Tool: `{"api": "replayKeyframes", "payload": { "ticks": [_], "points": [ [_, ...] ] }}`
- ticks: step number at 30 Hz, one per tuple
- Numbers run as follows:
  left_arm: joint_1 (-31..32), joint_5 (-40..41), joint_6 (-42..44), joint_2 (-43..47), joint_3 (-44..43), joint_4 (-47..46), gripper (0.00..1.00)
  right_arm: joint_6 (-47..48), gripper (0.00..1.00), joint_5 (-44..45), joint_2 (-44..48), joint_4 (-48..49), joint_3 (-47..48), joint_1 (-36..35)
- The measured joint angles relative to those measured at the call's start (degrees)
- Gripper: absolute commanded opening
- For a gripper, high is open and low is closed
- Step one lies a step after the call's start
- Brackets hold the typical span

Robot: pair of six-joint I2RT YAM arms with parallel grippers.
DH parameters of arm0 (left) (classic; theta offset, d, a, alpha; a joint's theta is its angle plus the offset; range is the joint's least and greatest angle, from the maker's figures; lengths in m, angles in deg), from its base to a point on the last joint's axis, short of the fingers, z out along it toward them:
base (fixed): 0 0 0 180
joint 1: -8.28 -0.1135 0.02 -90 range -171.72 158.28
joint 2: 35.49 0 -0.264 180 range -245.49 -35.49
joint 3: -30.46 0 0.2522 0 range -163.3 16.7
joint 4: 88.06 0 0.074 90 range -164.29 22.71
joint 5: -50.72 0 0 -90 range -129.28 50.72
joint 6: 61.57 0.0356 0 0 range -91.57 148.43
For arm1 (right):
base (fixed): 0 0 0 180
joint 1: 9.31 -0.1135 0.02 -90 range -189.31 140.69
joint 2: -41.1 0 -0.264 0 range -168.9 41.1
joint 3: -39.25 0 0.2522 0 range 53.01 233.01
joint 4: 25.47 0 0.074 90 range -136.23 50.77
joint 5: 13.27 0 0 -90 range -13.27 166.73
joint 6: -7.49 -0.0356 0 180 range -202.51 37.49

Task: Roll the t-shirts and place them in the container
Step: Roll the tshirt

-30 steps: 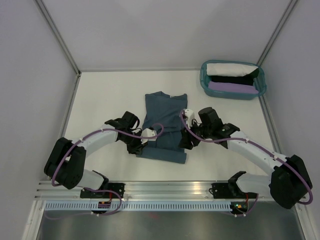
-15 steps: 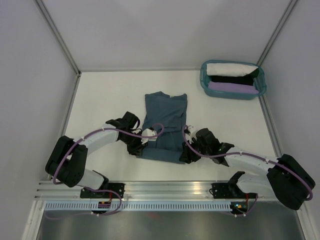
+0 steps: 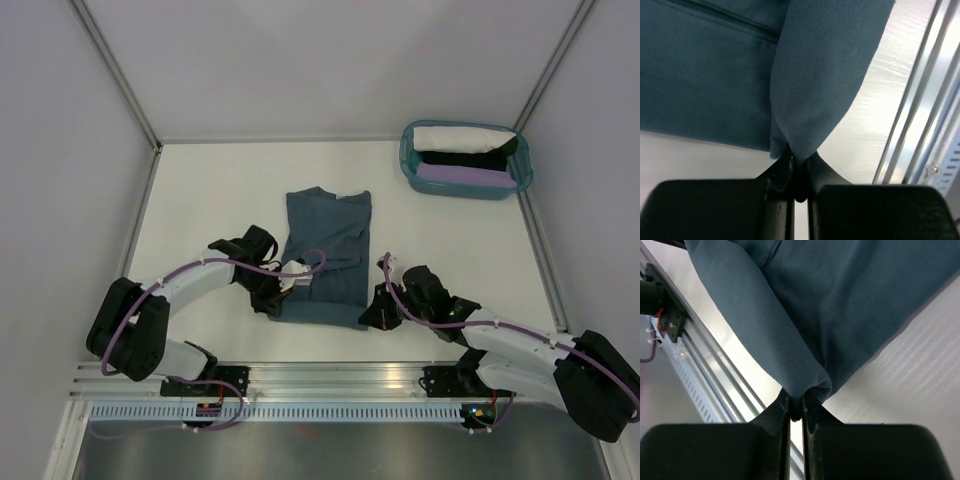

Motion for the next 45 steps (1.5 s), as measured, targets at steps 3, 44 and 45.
{"api": "replayKeyframes", "payload": {
  "ticks": [3, 44, 45],
  "points": [
    [0.0, -1.2, 1.2, 2.0, 0.0, 3.2, 0.12, -2.0, 0.00, -1.3, 0.9, -0.1, 0.0, 0.0],
    [-8.7, -6.0, -2.3, -10.6, -8.3, 7.1, 0.05, 4.5, 0.08, -8.5, -24.6, -17.9, 19.3, 10.2],
    [-8.7, -5.4, -3.1, -11.3, -8.3, 6.3, 0.04, 4.2, 0.06, -8.5, -24.6, -17.8, 19.3, 10.2]
  ]
}}
